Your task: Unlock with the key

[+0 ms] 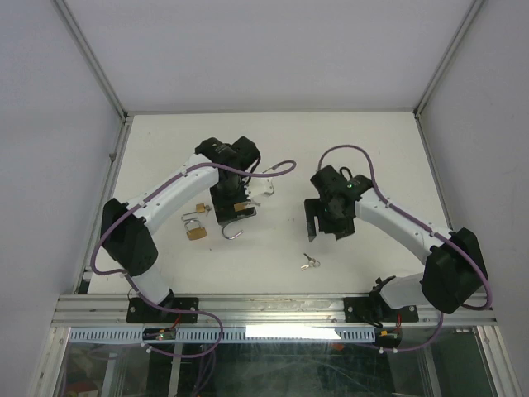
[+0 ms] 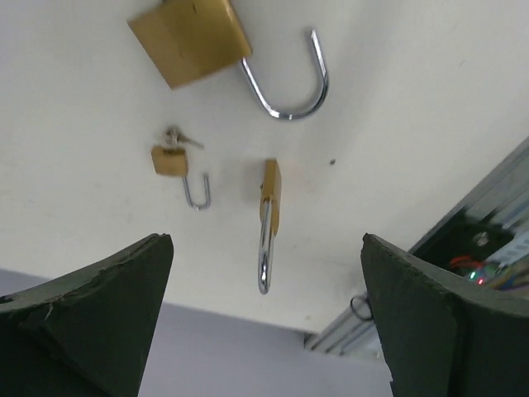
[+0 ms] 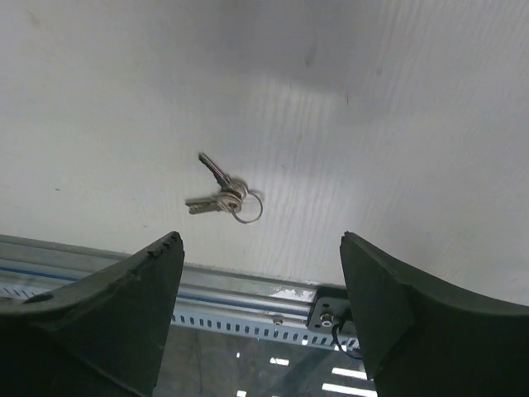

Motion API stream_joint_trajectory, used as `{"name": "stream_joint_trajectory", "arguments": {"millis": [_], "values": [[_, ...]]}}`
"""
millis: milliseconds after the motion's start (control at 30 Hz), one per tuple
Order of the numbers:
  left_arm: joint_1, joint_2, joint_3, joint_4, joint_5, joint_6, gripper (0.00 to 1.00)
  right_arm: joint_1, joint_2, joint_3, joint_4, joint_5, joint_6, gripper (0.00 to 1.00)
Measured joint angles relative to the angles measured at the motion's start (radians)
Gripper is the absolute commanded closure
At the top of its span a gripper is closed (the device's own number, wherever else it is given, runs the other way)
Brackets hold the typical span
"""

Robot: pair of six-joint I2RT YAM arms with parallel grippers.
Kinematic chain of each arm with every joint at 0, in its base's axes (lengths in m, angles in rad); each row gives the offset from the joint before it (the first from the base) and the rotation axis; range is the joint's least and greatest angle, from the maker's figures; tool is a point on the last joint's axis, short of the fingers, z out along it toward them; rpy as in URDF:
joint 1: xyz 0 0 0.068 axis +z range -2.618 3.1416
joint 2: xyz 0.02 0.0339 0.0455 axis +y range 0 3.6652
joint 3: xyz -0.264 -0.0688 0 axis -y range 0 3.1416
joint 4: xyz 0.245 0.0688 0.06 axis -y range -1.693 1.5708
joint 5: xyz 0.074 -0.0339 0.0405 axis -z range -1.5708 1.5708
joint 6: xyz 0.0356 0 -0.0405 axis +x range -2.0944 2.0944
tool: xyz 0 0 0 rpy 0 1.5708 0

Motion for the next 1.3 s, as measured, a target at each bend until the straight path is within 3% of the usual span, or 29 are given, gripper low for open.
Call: {"name": "stream_joint_trajectory", "arguments": {"millis": [133,367,500,900,1067,1233,1300], "values": [[0.000,-0.081,0.032,0.089,0.144,-0.045,0.01,0.039,0.004,-0.153,-0.010,-0.036,0.084,0.20],[0.000,-0.172,0.016,0.179,0.337,-0.119,0.01,0.104,0.103,-0.184,0.066,-0.061,0.146,0.25],[0.000,-0.172,0.006,0.211,0.375,-0.144,0.01,0.121,0.145,-0.192,0.101,-0.061,0.169,0.37],[0.000,-0.172,-0.001,0.255,0.401,-0.163,0.01,0.178,0.204,-0.207,0.135,-0.069,0.209,0.49],[0.000,-0.172,-0.001,0.257,0.402,-0.162,0.01,0.180,0.190,-0.223,0.142,-0.076,0.232,0.68],[0.000,-0.172,-0.001,0.264,0.402,-0.162,0.01,0.183,0.180,-0.226,0.145,-0.081,0.228,0.97],[0.000,-0.172,-0.001,0.266,0.402,-0.162,0.01,0.185,0.176,-0.226,0.151,-0.084,0.220,1.00]]}}
